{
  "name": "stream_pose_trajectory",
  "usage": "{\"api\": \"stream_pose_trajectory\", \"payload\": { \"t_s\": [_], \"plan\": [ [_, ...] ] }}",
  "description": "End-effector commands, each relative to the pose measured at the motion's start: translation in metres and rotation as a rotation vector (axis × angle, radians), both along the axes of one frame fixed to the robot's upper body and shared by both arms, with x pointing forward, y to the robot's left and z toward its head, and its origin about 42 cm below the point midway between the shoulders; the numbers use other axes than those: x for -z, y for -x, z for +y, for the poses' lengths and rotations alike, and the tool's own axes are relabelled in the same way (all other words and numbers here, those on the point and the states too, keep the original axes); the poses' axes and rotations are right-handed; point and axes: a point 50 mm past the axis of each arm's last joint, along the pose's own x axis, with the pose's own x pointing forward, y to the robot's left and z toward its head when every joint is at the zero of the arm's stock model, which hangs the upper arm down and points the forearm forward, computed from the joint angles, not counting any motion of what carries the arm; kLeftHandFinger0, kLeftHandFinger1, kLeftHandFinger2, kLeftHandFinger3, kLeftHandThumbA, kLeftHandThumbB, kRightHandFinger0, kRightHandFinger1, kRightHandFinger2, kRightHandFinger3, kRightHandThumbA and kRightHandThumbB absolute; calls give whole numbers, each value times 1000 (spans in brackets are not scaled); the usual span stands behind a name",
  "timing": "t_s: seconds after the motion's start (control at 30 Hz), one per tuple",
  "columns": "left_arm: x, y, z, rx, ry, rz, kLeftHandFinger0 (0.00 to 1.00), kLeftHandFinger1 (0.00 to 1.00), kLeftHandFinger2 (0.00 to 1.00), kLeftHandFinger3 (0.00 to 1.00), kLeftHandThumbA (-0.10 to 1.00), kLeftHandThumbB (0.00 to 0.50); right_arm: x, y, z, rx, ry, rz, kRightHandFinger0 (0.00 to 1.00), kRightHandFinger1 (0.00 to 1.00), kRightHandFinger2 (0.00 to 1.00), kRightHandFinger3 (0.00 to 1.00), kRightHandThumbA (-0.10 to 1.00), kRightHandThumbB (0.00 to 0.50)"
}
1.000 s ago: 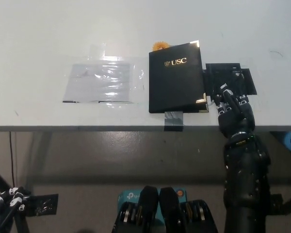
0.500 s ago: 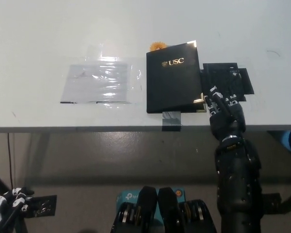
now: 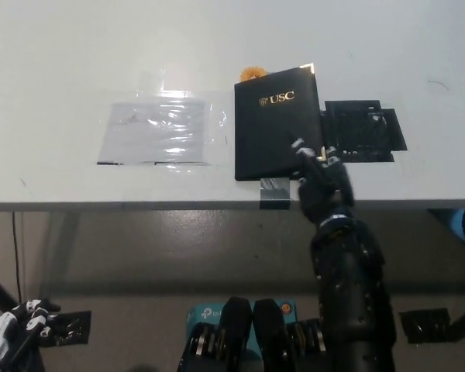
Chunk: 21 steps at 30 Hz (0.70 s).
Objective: The robot uses its right hand to push the cover of the diary kept in the middle of the desk towards the left to open it
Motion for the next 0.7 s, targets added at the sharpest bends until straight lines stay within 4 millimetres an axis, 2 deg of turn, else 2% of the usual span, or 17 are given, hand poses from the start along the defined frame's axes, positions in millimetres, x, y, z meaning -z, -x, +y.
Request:
{"api": "stream_pose_trajectory", "payload": {
  "t_s": [0.0,0.17,0.27,0.43,0.47,0.53,0.57,0.63,0.67],
  "plan": [
    [-9,-3,5,18,-21,-42,470,526,274,397,463,500,-23,-2,36,-81,1,-50,906,943,952,1000,922,127],
    [-6,0,2,26,-31,-26,481,544,285,399,466,500,-14,4,53,-105,6,-6,875,937,956,1000,907,130],
    [-5,-1,0,36,-35,-32,481,534,289,395,478,500,-11,9,65,-144,13,-10,912,966,1000,1000,928,117],
    [-9,-7,-1,53,-35,-45,452,500,272,391,467,500,-11,10,74,-163,73,-44,941,986,1000,1000,934,118],
    [-9,-7,0,55,-30,-45,441,494,259,381,455,500,-20,8,79,-203,166,-65,924,984,1000,1000,928,133],
    [-10,-8,0,57,-35,-41,443,497,255,378,453,500,-22,6,80,-218,191,-73,918,973,991,1000,913,130],
    [-11,-9,0,66,-39,-39,454,513,263,384,467,500,-25,4,81,-254,263,-106,930,985,1000,1000,954,130],
    [-12,-9,1,74,-48,-37,457,515,267,387,471,500,-26,3,81,-267,293,-113,931,986,1000,1000,953,133],
    [-13,-9,2,81,-52,-35,464,521,270,392,474,500,-30,-2,81,-294,395,-152,927,987,1000,1000,952,139]
  ]
}}
